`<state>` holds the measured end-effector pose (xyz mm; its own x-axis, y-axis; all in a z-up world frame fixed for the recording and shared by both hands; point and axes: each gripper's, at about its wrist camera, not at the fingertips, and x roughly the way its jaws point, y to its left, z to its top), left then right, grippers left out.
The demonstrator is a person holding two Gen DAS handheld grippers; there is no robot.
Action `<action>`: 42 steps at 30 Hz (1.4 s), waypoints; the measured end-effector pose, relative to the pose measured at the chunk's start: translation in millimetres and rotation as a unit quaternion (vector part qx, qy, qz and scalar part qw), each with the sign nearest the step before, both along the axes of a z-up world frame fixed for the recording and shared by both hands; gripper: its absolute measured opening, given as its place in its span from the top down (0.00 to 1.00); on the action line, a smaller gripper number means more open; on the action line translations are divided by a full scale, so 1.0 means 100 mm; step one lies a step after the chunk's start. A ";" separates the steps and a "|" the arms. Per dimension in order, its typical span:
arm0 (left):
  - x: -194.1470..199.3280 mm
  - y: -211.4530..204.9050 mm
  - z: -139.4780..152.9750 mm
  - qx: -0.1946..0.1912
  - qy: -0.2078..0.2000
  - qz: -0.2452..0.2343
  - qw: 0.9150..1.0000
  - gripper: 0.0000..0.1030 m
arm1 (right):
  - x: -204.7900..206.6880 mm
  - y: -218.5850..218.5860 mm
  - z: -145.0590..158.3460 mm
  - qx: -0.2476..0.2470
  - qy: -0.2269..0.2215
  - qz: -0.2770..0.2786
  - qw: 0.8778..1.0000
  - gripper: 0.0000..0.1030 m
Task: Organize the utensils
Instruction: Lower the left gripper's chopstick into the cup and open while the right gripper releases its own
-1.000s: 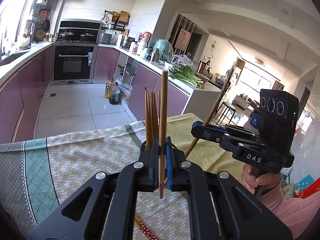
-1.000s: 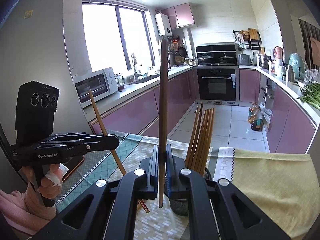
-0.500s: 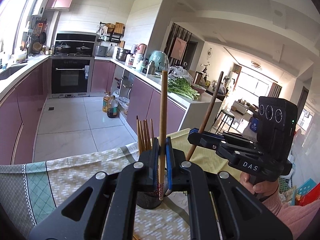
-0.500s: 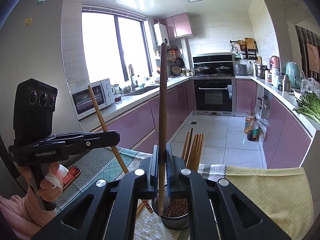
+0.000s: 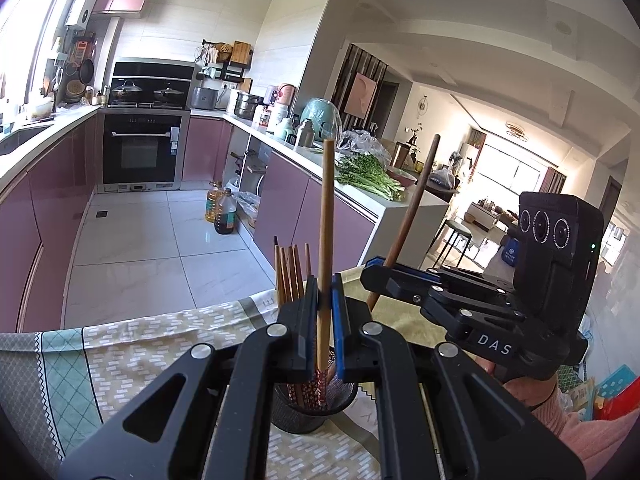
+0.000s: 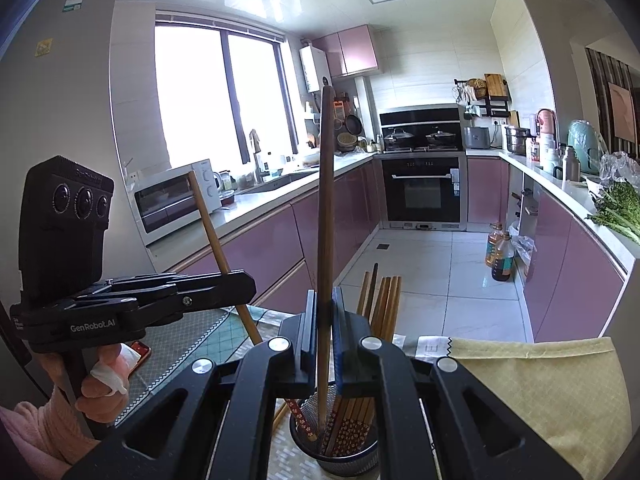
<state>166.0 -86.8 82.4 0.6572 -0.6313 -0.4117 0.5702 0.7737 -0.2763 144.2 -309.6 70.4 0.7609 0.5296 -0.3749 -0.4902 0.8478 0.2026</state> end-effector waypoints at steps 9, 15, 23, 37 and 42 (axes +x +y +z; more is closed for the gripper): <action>0.13 -0.11 -0.18 0.022 0.025 -0.014 0.999 0.93 | 0.13 0.04 -0.18 -0.005 0.035 -0.008 0.999 0.95; 0.23 -0.18 -0.32 0.035 0.048 -0.020 0.998 0.93 | 0.20 0.08 -0.31 -0.013 0.065 -0.004 0.998 0.95; 0.39 -0.18 -0.48 0.047 0.078 -0.021 0.996 0.93 | 0.32 0.17 -0.45 -0.021 0.102 0.004 0.995 0.95; 0.60 -0.24 -0.68 0.066 0.101 -0.008 0.993 0.87 | 0.49 0.15 -0.65 -0.026 0.129 -0.019 0.991 0.92; 0.52 -0.19 -0.69 0.070 0.091 0.006 0.993 0.81 | 0.45 0.10 -0.67 -0.024 0.127 -0.030 0.991 0.90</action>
<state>218.2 -105.9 13.5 0.5705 -0.5521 -0.6081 0.5110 0.8182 -0.2634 189.4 -299.7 3.1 0.6688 0.4631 -0.5815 -0.3766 0.8855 0.2721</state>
